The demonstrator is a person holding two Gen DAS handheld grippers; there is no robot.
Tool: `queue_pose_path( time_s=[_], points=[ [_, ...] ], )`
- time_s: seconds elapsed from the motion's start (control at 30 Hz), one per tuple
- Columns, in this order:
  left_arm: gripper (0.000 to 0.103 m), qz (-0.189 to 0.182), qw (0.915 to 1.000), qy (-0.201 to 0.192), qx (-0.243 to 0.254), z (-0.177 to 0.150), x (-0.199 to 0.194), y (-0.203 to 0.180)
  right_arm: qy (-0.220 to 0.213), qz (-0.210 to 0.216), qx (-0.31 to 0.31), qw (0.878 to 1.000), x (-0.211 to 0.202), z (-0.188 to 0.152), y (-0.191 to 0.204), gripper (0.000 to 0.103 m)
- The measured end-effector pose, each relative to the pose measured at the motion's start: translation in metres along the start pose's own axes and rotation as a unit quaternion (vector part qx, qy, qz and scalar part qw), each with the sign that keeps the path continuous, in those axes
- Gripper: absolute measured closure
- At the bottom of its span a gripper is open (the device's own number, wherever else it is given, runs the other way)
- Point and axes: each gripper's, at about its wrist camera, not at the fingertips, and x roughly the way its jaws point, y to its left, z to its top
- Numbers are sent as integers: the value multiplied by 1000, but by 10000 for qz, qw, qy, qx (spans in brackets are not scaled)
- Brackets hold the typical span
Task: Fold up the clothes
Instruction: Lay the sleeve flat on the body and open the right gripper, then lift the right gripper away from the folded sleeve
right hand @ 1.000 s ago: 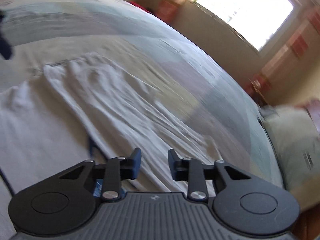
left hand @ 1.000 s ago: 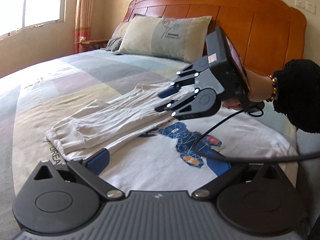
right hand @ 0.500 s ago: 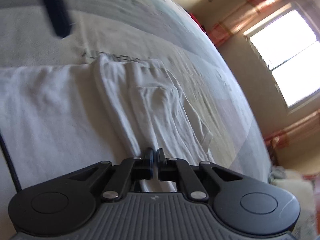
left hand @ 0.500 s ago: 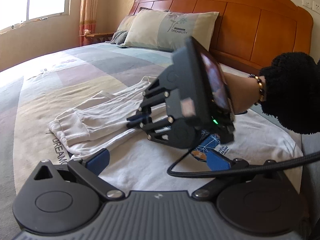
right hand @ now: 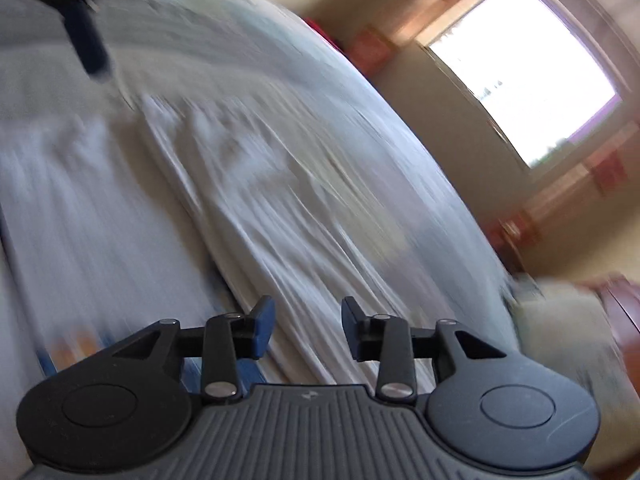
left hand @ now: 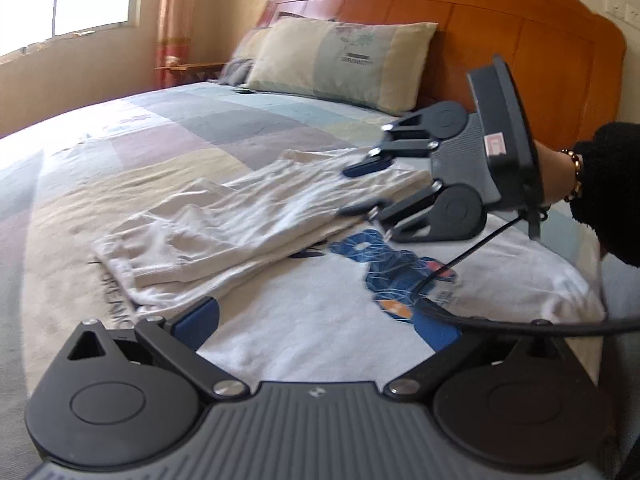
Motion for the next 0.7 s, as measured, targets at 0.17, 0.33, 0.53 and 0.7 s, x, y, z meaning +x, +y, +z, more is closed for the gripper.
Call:
queue_pose_path(
  time_s=[0.17,0.33,0.53,0.7],
  points=[
    [1,-140,9999,10,69,0,4,-7,627,-364,37,9974,9,-51,-27,63],
    [1,-314,9992,89,214,-2,12,-17,790,-250,-361,9959,32,-59,-21,80],
    [1,-252,9994,193,142,-4,17,-14,991,-8,-423,9942,23,-66,-17,93],
    [1,-221,9996,159,80,-4,15,-10,698,-5,346,9970,-6,-66,-46,83]
  ],
)
